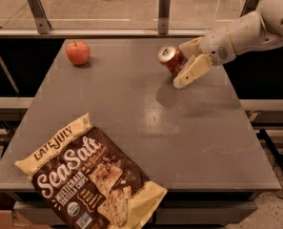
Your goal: Knock coke can over
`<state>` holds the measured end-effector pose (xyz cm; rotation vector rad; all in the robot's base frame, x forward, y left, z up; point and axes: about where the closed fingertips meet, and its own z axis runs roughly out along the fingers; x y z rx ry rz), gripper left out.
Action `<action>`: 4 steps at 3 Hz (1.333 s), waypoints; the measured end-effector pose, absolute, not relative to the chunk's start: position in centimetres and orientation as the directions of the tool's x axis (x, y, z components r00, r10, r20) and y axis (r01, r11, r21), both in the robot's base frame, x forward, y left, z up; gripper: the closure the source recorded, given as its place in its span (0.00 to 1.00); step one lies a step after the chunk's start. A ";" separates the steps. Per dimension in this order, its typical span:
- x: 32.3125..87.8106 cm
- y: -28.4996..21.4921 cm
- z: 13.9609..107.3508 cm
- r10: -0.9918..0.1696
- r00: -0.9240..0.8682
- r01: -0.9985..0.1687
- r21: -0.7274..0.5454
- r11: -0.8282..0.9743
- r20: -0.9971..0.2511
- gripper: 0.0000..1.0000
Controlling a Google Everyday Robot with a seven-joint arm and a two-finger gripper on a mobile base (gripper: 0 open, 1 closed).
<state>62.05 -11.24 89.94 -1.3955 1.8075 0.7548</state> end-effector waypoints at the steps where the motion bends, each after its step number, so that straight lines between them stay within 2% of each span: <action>1: 59.1 -7.0 93.7 -0.511 -0.035 -0.995 -0.018 0.098 -0.859 0.00; 2: 57.9 -5.3 95.4 -0.492 0.014 -0.999 -0.037 0.038 -0.870 0.00; 3: 59.8 -8.0 96.0 -0.496 0.009 -0.992 -0.071 0.107 -0.868 0.00; 4: 63.0 -14.8 97.4 -0.525 -0.014 -0.949 -0.155 0.276 -0.851 0.00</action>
Offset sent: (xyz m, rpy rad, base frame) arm -0.0582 0.0744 0.0788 0.1093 -0.0998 0.2782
